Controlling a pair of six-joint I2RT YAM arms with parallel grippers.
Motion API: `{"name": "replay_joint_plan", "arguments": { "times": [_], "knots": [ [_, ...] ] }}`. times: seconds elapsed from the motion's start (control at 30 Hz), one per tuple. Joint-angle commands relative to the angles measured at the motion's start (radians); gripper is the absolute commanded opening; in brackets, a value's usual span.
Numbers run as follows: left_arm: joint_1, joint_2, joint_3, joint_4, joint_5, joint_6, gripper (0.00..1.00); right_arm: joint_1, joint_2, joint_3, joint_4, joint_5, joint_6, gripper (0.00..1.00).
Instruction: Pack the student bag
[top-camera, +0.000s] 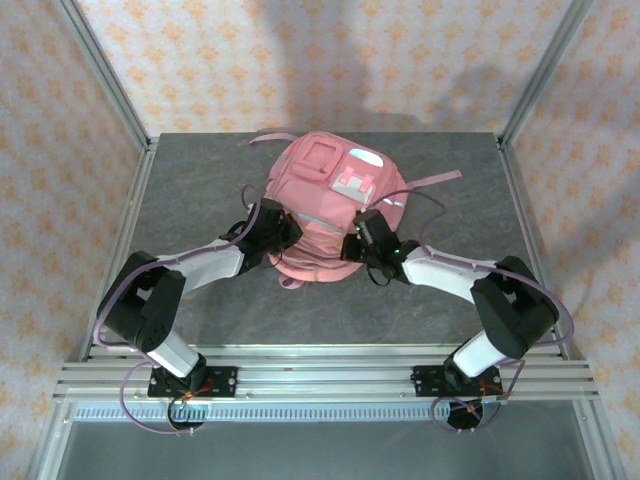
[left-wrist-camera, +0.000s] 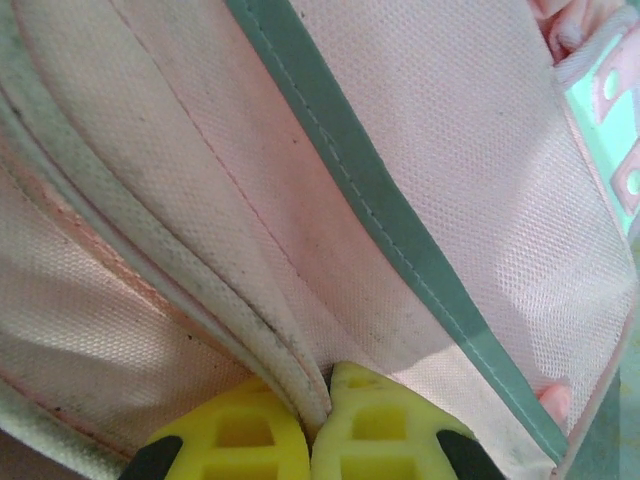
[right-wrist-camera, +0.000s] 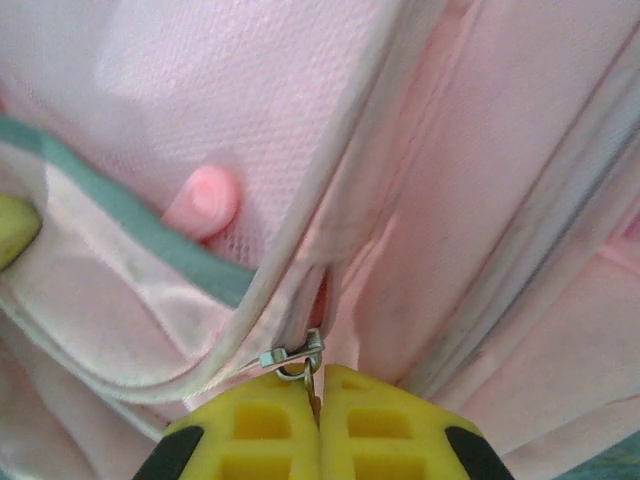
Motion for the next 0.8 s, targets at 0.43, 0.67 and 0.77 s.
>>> {"name": "replay_joint_plan", "arguments": {
  "times": [0.43,0.67,0.77],
  "knots": [
    [0.041,-0.117,-0.064,-0.056,-0.073,0.085,0.0,-0.128,0.071,0.145,-0.114,0.333,0.143,0.0],
    [0.023,-0.158,-0.068,-0.081,-0.07,0.069,0.0,-0.146,-0.019,0.161,-0.218,0.347,0.147,0.54],
    [0.005,-0.219,-0.051,-0.165,-0.146,0.074,0.37,-0.154,-0.111,0.126,-0.242,0.362,0.152,0.76]
  ]
}}
